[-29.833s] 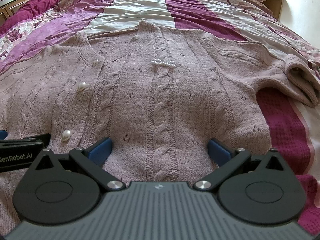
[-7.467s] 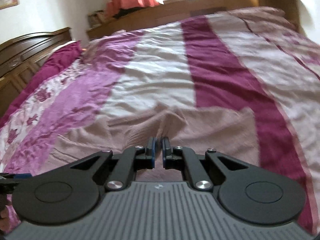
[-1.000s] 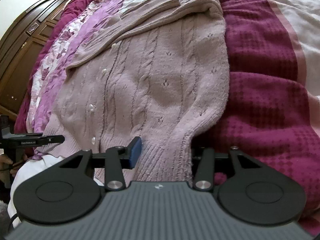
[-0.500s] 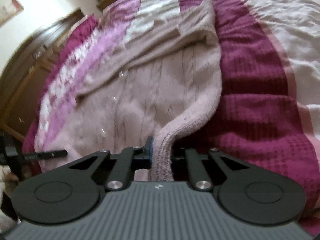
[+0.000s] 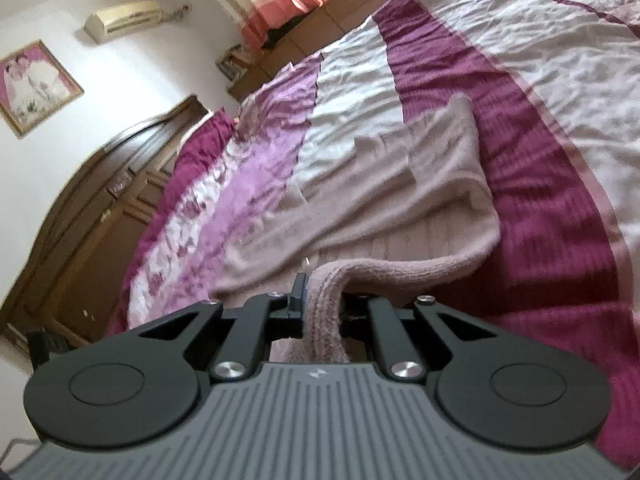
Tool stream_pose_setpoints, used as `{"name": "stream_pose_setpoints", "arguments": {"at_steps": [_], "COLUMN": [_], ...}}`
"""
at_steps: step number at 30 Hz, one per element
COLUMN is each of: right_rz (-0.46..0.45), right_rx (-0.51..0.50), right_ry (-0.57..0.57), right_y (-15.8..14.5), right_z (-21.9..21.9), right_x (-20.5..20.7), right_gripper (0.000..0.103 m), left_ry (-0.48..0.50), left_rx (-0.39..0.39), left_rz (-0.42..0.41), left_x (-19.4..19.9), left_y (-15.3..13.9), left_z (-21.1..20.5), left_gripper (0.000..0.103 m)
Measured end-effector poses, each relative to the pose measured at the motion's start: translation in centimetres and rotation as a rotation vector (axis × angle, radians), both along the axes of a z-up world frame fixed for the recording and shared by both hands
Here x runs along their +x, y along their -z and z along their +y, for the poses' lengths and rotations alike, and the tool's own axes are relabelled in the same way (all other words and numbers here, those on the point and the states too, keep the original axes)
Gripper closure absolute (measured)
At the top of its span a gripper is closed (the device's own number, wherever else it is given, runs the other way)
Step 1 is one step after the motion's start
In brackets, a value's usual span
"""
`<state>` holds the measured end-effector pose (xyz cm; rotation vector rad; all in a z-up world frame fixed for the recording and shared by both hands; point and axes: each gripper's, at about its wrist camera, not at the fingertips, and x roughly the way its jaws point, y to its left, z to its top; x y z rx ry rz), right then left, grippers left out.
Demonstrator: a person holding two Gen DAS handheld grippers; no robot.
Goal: Fold small clothes
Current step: 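Lift the held hem with both grippers and fold it toward the collar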
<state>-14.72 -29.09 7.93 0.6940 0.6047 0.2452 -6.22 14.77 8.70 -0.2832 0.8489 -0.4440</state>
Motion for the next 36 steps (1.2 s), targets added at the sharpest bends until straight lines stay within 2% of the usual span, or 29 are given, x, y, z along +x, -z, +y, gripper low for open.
{"name": "stream_pose_setpoints", "arguments": {"at_steps": [8,15,20,25,28,33,36], "right_rz": [-0.073,-0.114,-0.120,-0.092,-0.055,-0.006,0.029], "right_rx": [0.030,0.061,0.031,0.003,-0.036,-0.101,-0.148], "right_ry": [0.034,0.097,0.131,0.175,0.202,0.237,0.240], "right_y": [-2.6,-4.0,-4.1,-2.2,-0.2,2.7,4.2], "right_z": [-1.4,-3.7,-4.3,-4.2,-3.9,-3.8,-3.8], "right_x": [3.9,9.0,13.0,16.3,17.8,19.0,19.7], "right_gripper": [0.094,0.094,0.094,0.094,0.094,0.094,0.093], "left_ry": [-0.105,-0.204,-0.232,-0.244,-0.237,-0.239,-0.241], "left_rx": [-0.063,-0.073,-0.047,0.011,0.076,0.184,0.219], "left_rz": [-0.062,-0.101,-0.127,-0.126,-0.135,-0.107,-0.084], "left_x": [3.4,8.2,11.5,14.2,15.3,17.1,18.0], "left_y": [-3.2,-4.9,-5.1,-3.5,-1.8,1.6,3.2], "left_z": [0.0,-0.4,-1.1,-2.2,-3.0,-3.8,-3.8], "left_gripper": [0.090,0.090,0.090,0.090,0.090,0.090,0.089]}}
